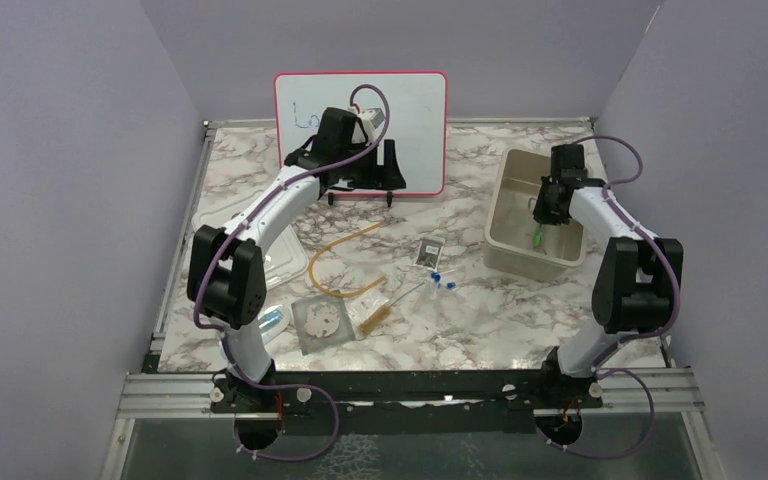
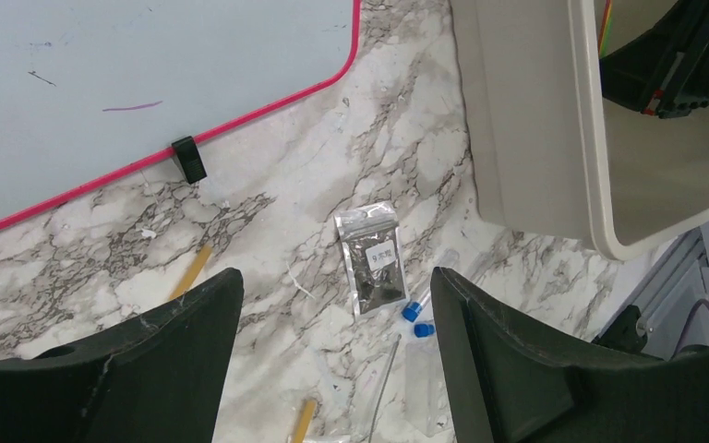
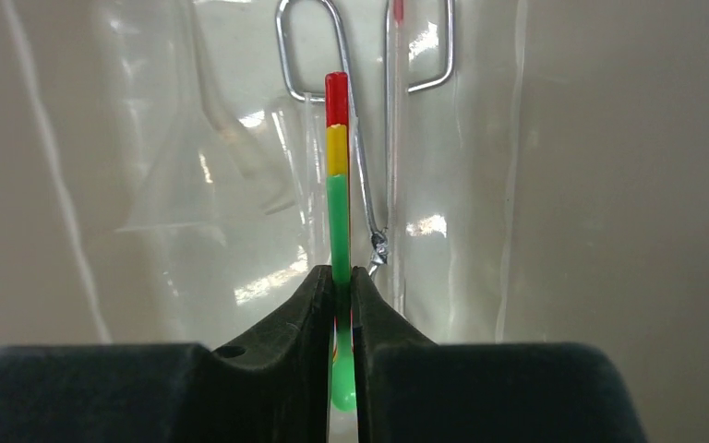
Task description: Organize the chemistry lab equipment
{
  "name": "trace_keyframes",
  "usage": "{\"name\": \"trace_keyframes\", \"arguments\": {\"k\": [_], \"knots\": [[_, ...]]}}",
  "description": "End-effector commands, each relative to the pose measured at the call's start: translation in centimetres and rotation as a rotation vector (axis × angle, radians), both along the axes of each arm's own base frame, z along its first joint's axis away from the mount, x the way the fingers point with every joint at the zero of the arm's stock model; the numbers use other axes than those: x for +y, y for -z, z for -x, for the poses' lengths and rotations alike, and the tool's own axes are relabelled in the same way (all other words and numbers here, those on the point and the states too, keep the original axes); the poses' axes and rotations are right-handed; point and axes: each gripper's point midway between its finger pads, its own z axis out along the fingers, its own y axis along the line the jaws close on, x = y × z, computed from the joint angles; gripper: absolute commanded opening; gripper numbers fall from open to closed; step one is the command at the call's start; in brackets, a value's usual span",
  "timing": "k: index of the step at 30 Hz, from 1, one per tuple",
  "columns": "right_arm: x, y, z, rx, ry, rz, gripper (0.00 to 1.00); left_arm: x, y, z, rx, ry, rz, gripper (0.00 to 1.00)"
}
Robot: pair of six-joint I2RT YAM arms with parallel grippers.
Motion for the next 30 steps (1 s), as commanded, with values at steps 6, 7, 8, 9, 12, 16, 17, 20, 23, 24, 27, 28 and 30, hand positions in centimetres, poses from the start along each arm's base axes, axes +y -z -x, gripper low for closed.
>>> {"name": "trace_keyframes", "arguments": {"k": [6, 7, 8, 9, 12, 16, 17, 20, 23, 24, 27, 28, 30], "knots": [[-1.1, 3.1, 0.0, 0.069, 0.034, 0.043, 0.26, 1.7, 0.2, -2.5, 0.001, -0.092, -0.086, 0.77], [-1.0, 3.2, -0.2, 0.073, 0.038, 0.036, 0.28, 1.8, 0.3, -2.6, 0.005, -0.097, -0.089, 0.77], [-0.9, 3.0, -0.4, 0.070, 0.037, 0.027, 0.31, 2.0, 0.4, -2.8, 0.009, -0.102, -0.092, 0.77], [-0.7, 2.6, -0.6, 0.060, 0.039, 0.019, 0.33, 2.1, 0.5, -2.9, 0.014, -0.106, -0.096, 0.77], [-0.7, 1.3, -1.0, 0.032, 0.052, 0.009, 0.37, 2.8, 0.8, -3.5, 0.023, -0.137, -0.115, 0.77], [-0.6, -1.4, -1.5, -0.030, 0.059, 0.001, 0.38, 4.3, 1.6, -4.1, 0.032, -0.187, -0.172, 0.77], [-0.5, -2.3, -1.7, -0.048, 0.058, -0.004, 0.38, 4.8, 1.9, -4.2, 0.033, -0.203, -0.196, 0.77], [0.1, -4.8, -2.3, -0.111, 0.036, -0.028, 0.38, 6.6, 3.6, -4.2, 0.044, -0.250, -0.282, 0.78], [0.9, -7.1, -2.8, -0.175, 0.015, -0.072, 0.39, 8.8, 5.5, -3.9, 0.066, -0.303, -0.390, 0.79], [1.3, -7.8, -3.0, -0.195, 0.006, -0.088, 0.39, 9.7, 6.1, -3.7, 0.073, -0.322, -0.433, 0.79], [2.1, -9.6, -3.3, -0.253, -0.008, -0.130, 0.40, 12.2, 8.0, -2.6, 0.116, -0.382, -0.553, 0.79], [2.3, -10.1, -3.4, -0.269, -0.014, -0.142, 0.40, 12.9, 8.6, -2.1, 0.134, -0.397, -0.581, 0.77], [2.7, -10.7, -3.4, -0.290, -0.021, -0.162, 0.40, 13.9, 9.7, -0.7, 0.181, -0.427, -0.618, 0.74]]}}
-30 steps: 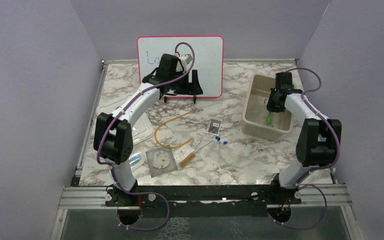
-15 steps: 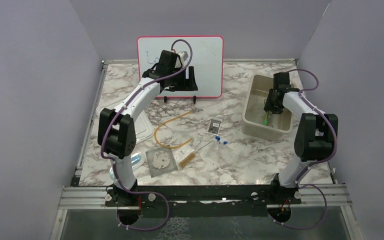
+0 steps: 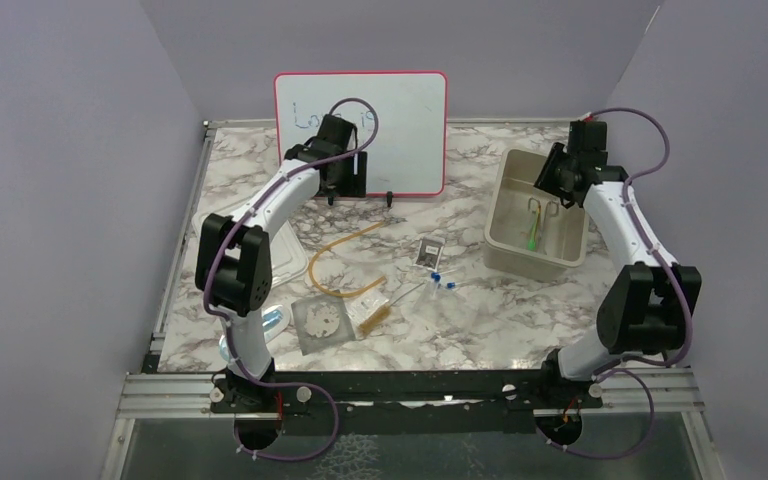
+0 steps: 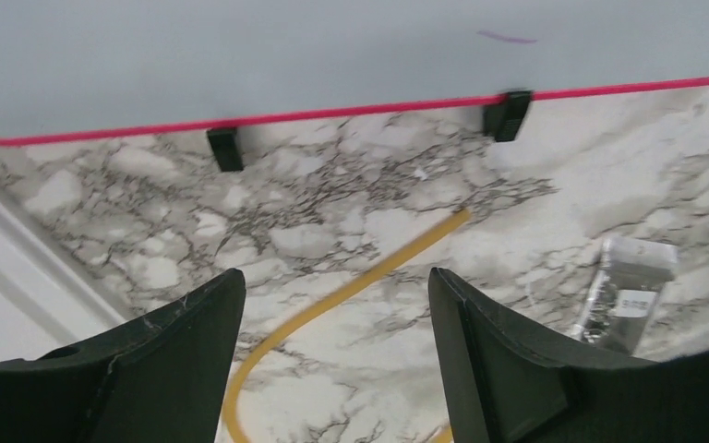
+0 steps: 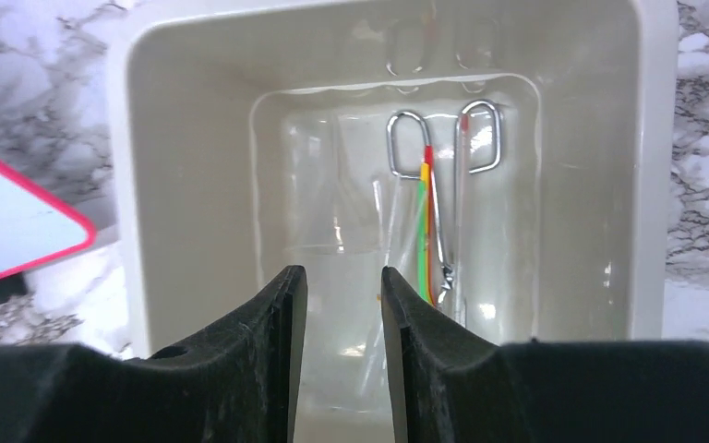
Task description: Organize the chemistry lab equipment
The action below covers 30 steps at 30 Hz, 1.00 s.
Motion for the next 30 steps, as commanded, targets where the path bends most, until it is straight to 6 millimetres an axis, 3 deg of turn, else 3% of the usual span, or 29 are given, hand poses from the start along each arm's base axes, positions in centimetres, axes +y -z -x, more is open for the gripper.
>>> {"name": "trace_keyframes", "arguments": {"k": [1, 4, 11, 25, 30], "knots": [[1.4, -2.9, -0.6, -0.086, -0.030, -0.080, 0.40, 4.7, 4.0, 3.2, 0.127, -0.127, -0.190, 0.71], [1.9, -3.7, -0.6, -0.109, -0.042, -0.103, 0.40, 5.6, 5.8, 6.2, 0.205, -0.168, -0.197, 0.63], [2.8, -4.2, -0.2, -0.135, -0.068, -0.145, 0.40, 7.2, 9.6, 11.5, 0.345, -0.189, -0.235, 0.58], [3.2, -4.8, 1.3, -0.157, -0.083, -0.157, 0.40, 7.3, 12.0, 11.5, 0.347, -0.137, -0.248, 0.37], [3.2, -5.1, 1.6, -0.167, -0.085, -0.158, 0.40, 8.2, 11.8, 11.0, 0.322, -0.147, -0.287, 0.39]]}}
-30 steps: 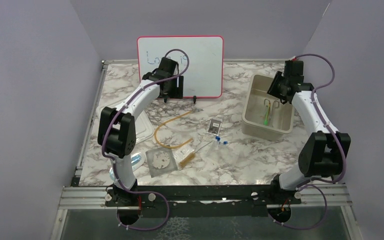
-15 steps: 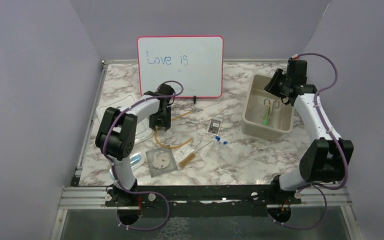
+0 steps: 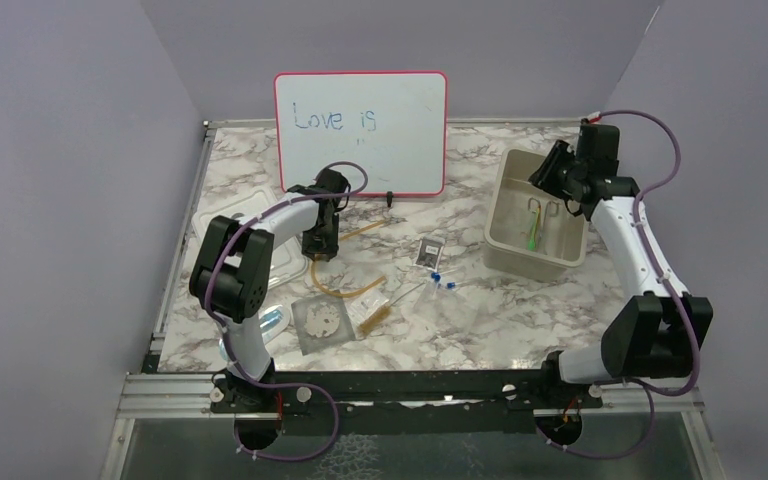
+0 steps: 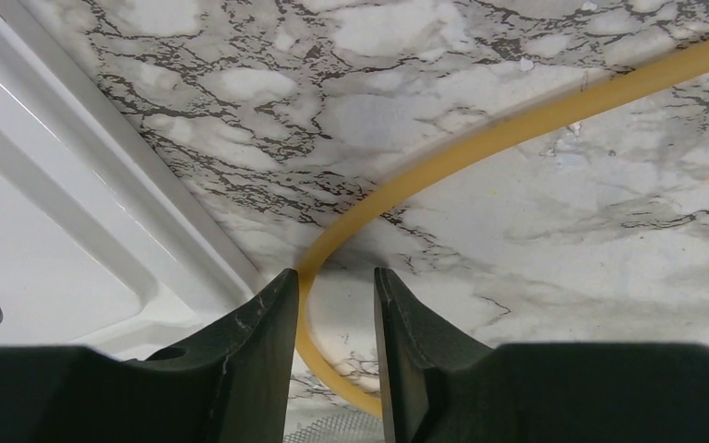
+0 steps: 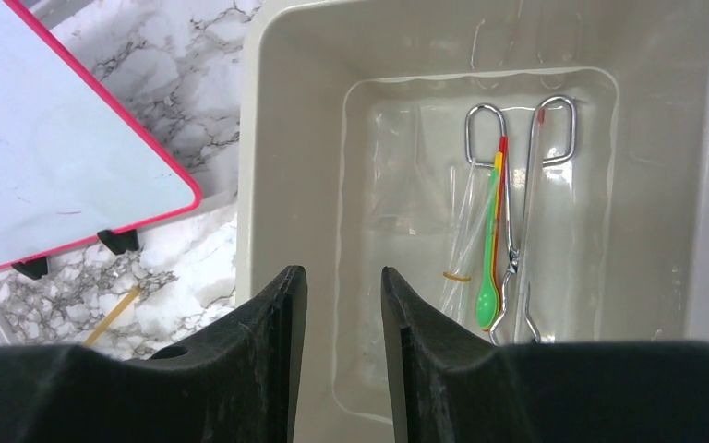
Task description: Organize the chemistry lab equipment
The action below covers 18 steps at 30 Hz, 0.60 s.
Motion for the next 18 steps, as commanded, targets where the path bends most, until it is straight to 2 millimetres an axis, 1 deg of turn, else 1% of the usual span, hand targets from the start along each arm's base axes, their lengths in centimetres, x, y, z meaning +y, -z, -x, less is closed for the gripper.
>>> {"name": "trace_keyframes", "arguments": {"k": [1, 4, 8, 10, 13, 18], "knots": [[0.1, -1.2, 0.3, -0.044, -0.008, -0.009, 0.40, 1.3, 0.3, -0.9, -0.040, -0.001, -0.047, 0.39], [0.2, -1.3, 0.6, -0.046, -0.007, -0.009, 0.40, 1.3, 0.2, -1.2, -0.046, 0.019, -0.037, 0.39], [0.2, -1.2, 1.1, -0.043, -0.009, -0.010, 0.40, 0.7, -0.5, -1.5, -0.064, 0.047, 0.009, 0.39], [0.2, -1.2, 1.4, -0.041, -0.006, -0.013, 0.40, 0.6, -0.6, -1.5, -0.071, 0.056, 0.017, 0.39], [0.2, -1.3, 1.6, -0.045, -0.005, -0.014, 0.40, 0.8, -0.4, -1.4, -0.066, 0.050, 0.031, 0.34], [0.1, -1.6, 1.9, -0.050, 0.004, -0.013, 0.40, 0.7, 0.7, -0.3, -0.031, 0.024, 0.085, 0.25]]}}
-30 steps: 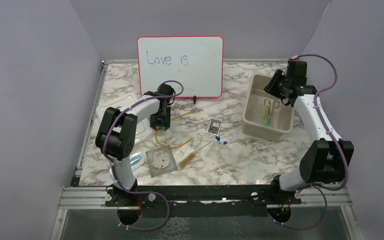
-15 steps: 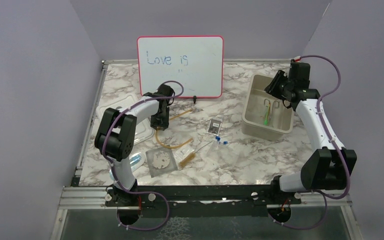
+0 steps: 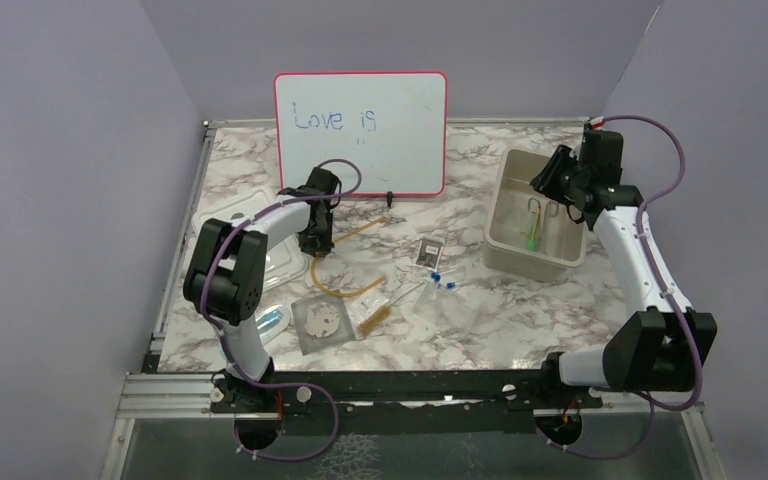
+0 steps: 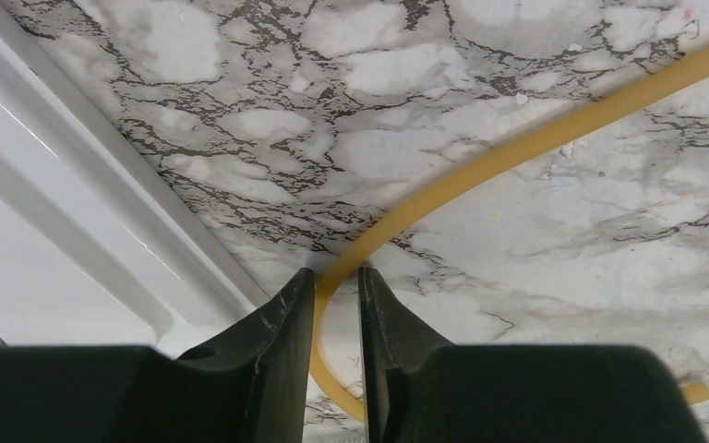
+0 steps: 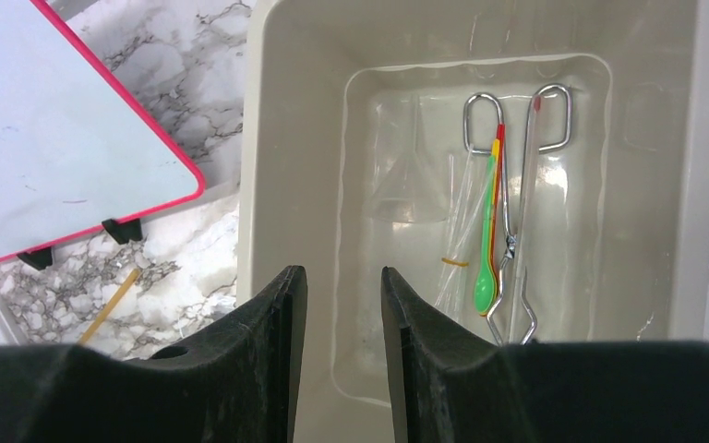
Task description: Organize the chemistry lab equipment
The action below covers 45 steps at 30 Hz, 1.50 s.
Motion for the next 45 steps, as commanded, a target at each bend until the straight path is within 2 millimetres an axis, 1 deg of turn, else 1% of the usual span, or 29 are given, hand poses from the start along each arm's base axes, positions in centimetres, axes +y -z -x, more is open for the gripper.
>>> {"name": "trace_keyframes", "arguments": {"k": [1, 3, 5, 7, 9, 11, 13, 17, 19, 21, 23, 27, 31, 35, 39, 42, 45], "knots": [[0.1, -1.0, 0.5, -0.029, 0.006, -0.013, 0.40, 0.0, 0.9, 1.1, 0.024, -0.007, 0.056, 0.23], [0.0, -1.2, 0.5, -0.033, 0.010, -0.012, 0.39, -0.2, 1.1, 1.3, 0.031, -0.004, 0.067, 0.14], [0.0, -1.4, 0.5, -0.040, 0.015, -0.014, 0.40, -0.3, 1.0, 1.2, 0.027, 0.008, 0.075, 0.02], [0.0, -1.8, 0.5, -0.050, 0.017, -0.017, 0.39, -0.7, 0.3, 0.9, 0.011, 0.029, 0.093, 0.00], [-0.1, -2.0, 0.5, -0.056, 0.022, -0.019, 0.39, -1.5, -1.2, 0.3, -0.024, 0.065, 0.131, 0.00], [-0.1, -2.3, 0.5, -0.066, 0.027, -0.022, 0.39, -2.6, -3.3, -0.3, -0.073, 0.110, 0.186, 0.00], [-0.1, -2.6, 0.5, -0.075, 0.030, -0.026, 0.39, -4.0, -6.3, -1.1, -0.129, 0.144, 0.254, 0.00], [0.2, -3.6, 0.3, -0.104, 0.024, -0.039, 0.39, -7.1, -13.7, -2.6, -0.268, 0.223, 0.426, 0.00], [0.7, -4.1, 0.1, -0.122, -0.007, -0.051, 0.39, -8.2, -17.0, -3.2, -0.336, 0.264, 0.482, 0.00], [1.5, -4.7, 0.0, -0.145, -0.052, -0.069, 0.39, -9.0, -19.9, -3.6, -0.393, 0.303, 0.524, 0.00], [2.9, -5.7, -0.1, -0.182, -0.134, -0.098, 0.40, -9.7, -22.6, -3.8, -0.445, 0.333, 0.564, 0.00], [6.9, -8.2, 0.5, -0.278, -0.377, -0.188, 0.45, -11.2, -27.1, -4.2, -0.518, 0.351, 0.671, 0.00], [10.4, -10.8, 1.4, -0.361, -0.566, -0.271, 0.48, -12.5, -30.4, -5.1, -0.543, 0.291, 0.779, 0.00], [14.1, -12.9, 2.2, -0.431, -0.686, -0.282, 0.54, -14.4, -32.4, -5.4, -0.518, 0.266, 0.894, 0.00], [18.8, -14.1, 2.7, -0.470, -0.760, -0.275, 0.57, -16.8, -34.6, -4.9, -0.506, 0.286, 0.979, 0.00], [22.4, -14.8, 3.0, -0.499, -0.806, -0.302, 0.58, -18.2, -35.6, -4.7, -0.480, 0.264, 1.032, 0.00], [25.7, -15.3, 3.2, -0.529, -0.840, -0.318, 0.59, -19.1, -35.9, -4.5, -0.435, 0.234, 1.075, 0.00]]}}
